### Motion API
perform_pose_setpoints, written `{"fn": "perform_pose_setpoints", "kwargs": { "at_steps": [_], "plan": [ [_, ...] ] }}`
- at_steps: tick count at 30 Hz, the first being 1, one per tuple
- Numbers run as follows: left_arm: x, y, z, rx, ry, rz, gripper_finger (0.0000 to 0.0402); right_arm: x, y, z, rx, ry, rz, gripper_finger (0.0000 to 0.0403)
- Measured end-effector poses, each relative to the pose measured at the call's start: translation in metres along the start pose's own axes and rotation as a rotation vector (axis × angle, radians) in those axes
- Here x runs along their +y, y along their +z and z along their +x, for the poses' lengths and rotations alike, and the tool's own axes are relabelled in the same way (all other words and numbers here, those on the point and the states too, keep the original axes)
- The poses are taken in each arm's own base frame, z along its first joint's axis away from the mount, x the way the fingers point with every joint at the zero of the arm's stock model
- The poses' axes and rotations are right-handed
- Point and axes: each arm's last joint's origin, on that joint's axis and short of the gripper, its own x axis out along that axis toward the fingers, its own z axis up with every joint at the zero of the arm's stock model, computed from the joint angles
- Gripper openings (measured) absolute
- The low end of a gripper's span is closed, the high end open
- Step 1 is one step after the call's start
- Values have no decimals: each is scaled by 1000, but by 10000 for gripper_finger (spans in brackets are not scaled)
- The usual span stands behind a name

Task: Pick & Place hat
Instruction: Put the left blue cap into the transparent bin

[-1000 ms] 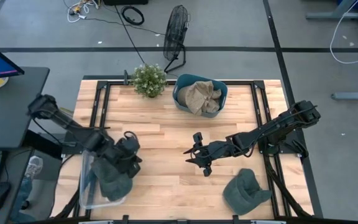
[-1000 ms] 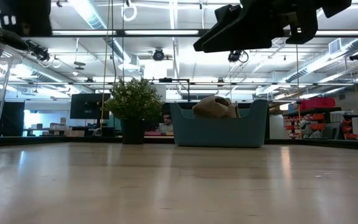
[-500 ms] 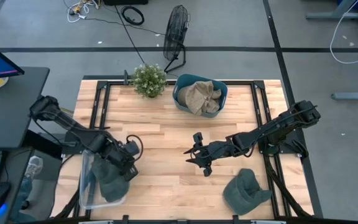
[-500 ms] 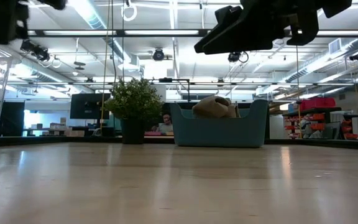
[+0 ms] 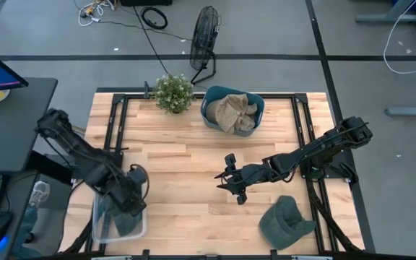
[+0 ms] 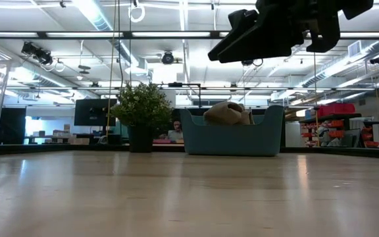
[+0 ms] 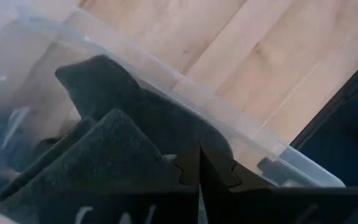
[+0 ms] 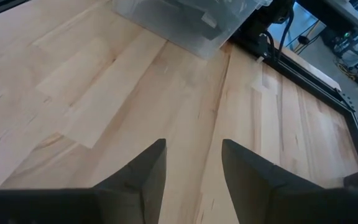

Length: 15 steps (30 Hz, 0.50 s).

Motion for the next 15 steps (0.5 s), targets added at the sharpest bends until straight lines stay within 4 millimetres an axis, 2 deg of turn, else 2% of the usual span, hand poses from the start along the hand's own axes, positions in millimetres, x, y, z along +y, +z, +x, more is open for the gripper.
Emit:
{"fn": "perform_pose_setpoints", "kwargs": {
  "at_steps": [6, 15],
  "plan": [
    [-3, -13, -1, -114, -9, 37, 2, 0, 0, 0, 2, 1, 0, 159],
    [-15, -11, -6, -267, -92, 186, 2, 0, 0, 0, 0, 1, -3, 159]
  ]
}}
